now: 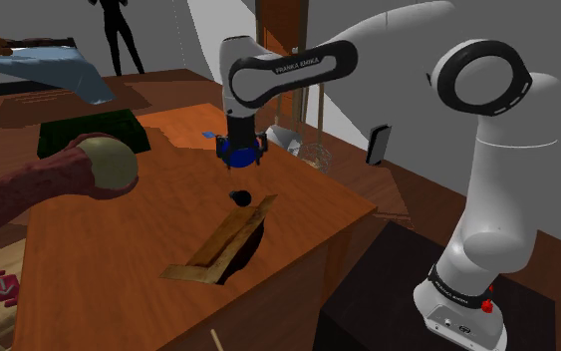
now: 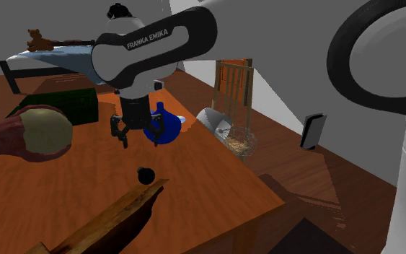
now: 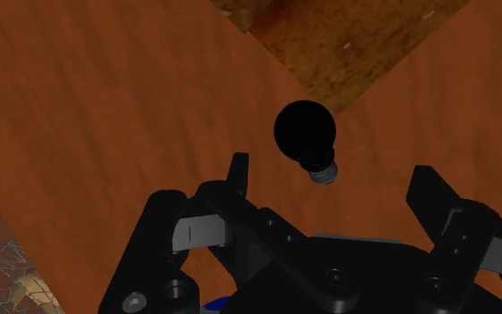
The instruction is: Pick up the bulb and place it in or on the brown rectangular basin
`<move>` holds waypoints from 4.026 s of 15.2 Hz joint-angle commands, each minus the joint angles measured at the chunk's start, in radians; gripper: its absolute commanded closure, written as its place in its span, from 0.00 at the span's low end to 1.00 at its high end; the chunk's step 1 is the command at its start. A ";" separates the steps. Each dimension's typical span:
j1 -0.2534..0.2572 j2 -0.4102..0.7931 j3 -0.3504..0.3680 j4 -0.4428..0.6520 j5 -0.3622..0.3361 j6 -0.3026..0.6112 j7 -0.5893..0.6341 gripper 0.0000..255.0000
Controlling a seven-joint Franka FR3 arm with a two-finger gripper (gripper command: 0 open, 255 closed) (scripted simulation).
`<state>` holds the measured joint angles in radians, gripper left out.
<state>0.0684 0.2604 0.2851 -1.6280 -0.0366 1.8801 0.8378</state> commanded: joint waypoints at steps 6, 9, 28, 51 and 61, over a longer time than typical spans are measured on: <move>-0.010 0.131 -0.011 -0.040 -0.019 0.156 -0.064 0.00; -0.010 0.177 -0.014 -0.045 -0.028 0.203 -0.078 0.00; -0.005 0.215 -0.019 -0.080 -0.039 0.275 -0.071 1.00; -0.012 0.125 -0.006 0.036 -0.013 0.071 -0.079 1.00; -0.010 0.102 -0.002 0.139 -0.006 -0.053 -0.079 1.00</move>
<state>0.0572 0.3648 0.2824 -1.5022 -0.0435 1.8423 0.7576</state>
